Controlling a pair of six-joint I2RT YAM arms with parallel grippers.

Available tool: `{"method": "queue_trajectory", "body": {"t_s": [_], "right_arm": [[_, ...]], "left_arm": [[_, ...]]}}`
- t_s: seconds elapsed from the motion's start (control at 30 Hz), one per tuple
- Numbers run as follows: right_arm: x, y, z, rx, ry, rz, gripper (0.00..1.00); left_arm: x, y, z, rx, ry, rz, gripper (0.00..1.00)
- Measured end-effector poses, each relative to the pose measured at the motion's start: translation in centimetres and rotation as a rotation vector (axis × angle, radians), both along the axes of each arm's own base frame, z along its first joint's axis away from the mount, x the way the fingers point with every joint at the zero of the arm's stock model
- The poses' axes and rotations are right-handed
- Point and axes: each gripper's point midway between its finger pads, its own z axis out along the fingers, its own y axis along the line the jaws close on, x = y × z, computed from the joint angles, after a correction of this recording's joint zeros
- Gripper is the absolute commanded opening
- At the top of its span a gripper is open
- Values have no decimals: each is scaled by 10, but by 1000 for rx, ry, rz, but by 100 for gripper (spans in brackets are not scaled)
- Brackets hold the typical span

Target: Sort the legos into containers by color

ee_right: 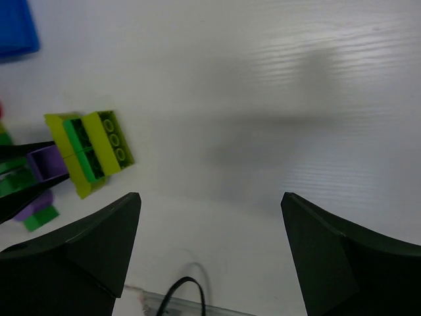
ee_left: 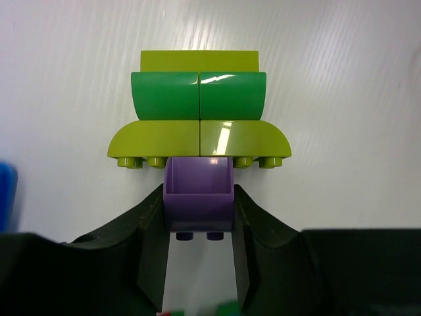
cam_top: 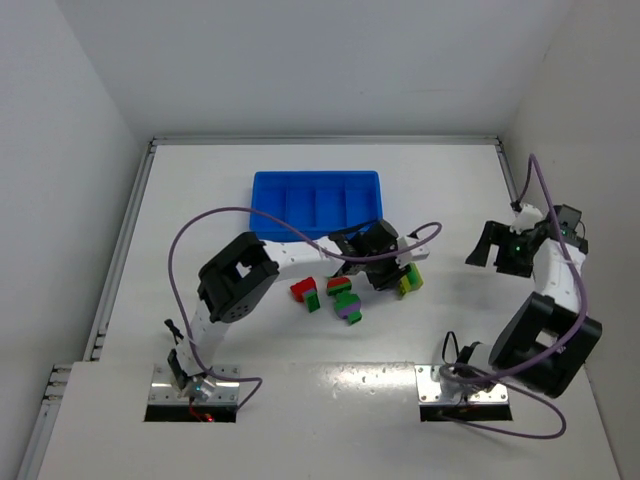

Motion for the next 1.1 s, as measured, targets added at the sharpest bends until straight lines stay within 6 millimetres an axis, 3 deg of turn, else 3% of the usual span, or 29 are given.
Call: {"method": "queue_trajectory", "body": {"t_s": [0.17, 0.27, 0.37, 0.53, 0.67, 0.8, 1.1], "right_arm": [[11, 37, -3, 254, 26, 118, 83], [17, 67, -3, 425, 46, 226, 80], [15, 103, -2, 586, 88, 333, 76], [10, 152, 11, 736, 125, 480, 71], [12, 176, 29, 786, 108, 585, 69], [16, 187, 41, 830, 90, 645, 68], [6, 199, 36, 874, 142, 683, 68]], "left_arm": [[-3, 47, 10, 37, 5, 30, 0], [-4, 75, 31, 31, -28, 41, 0], [-5, 91, 60, -7, -84, 44, 0], [-7, 92, 95, -73, -156, 20, 0], [-9, 90, 99, -87, -162, -1, 0], [-11, 89, 99, -92, -156, -14, 0], [-14, 83, 104, -113, -160, -29, 0]]}}
